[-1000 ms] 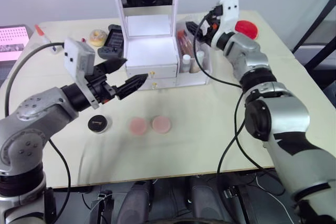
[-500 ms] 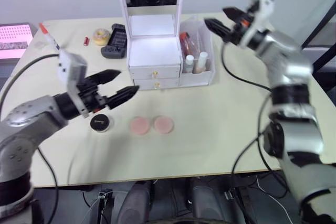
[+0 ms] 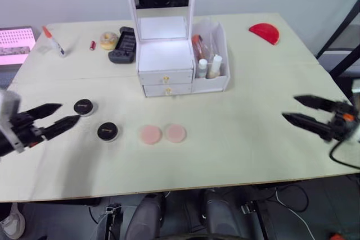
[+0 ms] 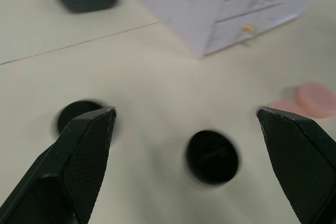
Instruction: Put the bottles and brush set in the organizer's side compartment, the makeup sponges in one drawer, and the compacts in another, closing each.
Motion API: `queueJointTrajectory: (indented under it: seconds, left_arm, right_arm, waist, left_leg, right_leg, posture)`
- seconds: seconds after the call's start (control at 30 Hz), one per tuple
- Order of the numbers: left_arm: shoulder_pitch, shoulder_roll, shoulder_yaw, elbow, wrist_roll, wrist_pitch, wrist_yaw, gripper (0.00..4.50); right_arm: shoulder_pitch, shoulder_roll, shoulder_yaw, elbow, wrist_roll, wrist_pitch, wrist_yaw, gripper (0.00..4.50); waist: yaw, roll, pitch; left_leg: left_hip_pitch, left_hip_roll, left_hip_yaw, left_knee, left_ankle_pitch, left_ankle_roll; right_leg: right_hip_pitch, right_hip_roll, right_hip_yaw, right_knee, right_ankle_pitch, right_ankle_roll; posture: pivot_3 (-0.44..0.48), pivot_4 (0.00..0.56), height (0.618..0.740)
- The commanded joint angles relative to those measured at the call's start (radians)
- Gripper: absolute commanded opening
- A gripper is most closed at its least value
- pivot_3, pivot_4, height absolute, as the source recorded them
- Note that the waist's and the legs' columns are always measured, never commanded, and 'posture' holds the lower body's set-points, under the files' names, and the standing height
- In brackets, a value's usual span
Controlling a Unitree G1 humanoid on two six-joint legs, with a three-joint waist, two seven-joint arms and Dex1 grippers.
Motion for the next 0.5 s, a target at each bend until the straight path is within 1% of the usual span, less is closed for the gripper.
queueJointTrajectory:
  seconds: [0.03, 0.13, 0.17, 0.37, 0.5]
  left_arm:
    - [0.027, 0.023, 0.048, 0.080, 0.063, -0.072, -0.050, 4.50]
    - [0.067, 0.013, 0.058, 0.119, 0.099, -0.107, -0.072, 4.50]
    - [0.068, 0.006, 0.061, 0.113, 0.093, -0.103, -0.070, 4.50]
    - [0.064, -0.012, 0.060, 0.043, 0.077, -0.073, -0.052, 4.50]
    - [0.057, -0.016, 0.056, -0.001, 0.066, -0.048, -0.036, 4.50]
  right_arm:
    - [0.055, -0.020, -0.116, 0.031, -0.029, -0.075, 0.007, 4.42]
    - [0.100, -0.006, -0.123, 0.040, -0.035, -0.109, 0.011, 4.42]
    - [0.106, 0.000, -0.113, 0.030, -0.032, -0.115, 0.006, 4.42]
    - [0.100, 0.010, -0.086, 0.001, -0.010, -0.116, -0.028, 4.42]
    - [0.097, 0.004, -0.080, -0.004, 0.003, -0.109, -0.038, 4.42]
  waist:
    - [-0.001, 0.000, 0.000]
    - [-0.005, 0.000, 0.000]
    - [-0.005, 0.000, 0.000]
    - [-0.002, 0.000, 0.000]
    - [-0.001, 0.000, 0.000]
  left_leg:
    - [0.000, 0.000, 0.000, 0.000, 0.000, 0.000]
    - [0.000, 0.002, -0.001, -0.001, -0.002, 0.000]
    - [0.000, 0.003, -0.001, -0.001, -0.002, 0.000]
    - [0.000, 0.008, 0.002, -0.001, -0.004, -0.002]
    - [0.000, 0.008, 0.003, -0.001, -0.003, 0.000]
  right_leg:
    - [0.000, 0.000, 0.000, 0.000, 0.000, 0.000]
    - [-0.001, 0.000, 0.001, -0.001, 0.000, 0.000]
    - [-0.001, 0.000, 0.001, -0.001, 0.000, 0.000]
    - [-0.001, 0.001, 0.001, -0.002, 0.000, 0.000]
    - [-0.001, 0.001, 0.001, -0.002, 0.000, -0.001]
  posture:
    - [0.000, 0.150, 0.737]
    - [0.000, 0.150, 0.737]
    - [0.000, 0.150, 0.737]
    - [0.000, 0.150, 0.737]
    - [0.000, 0.150, 0.737]
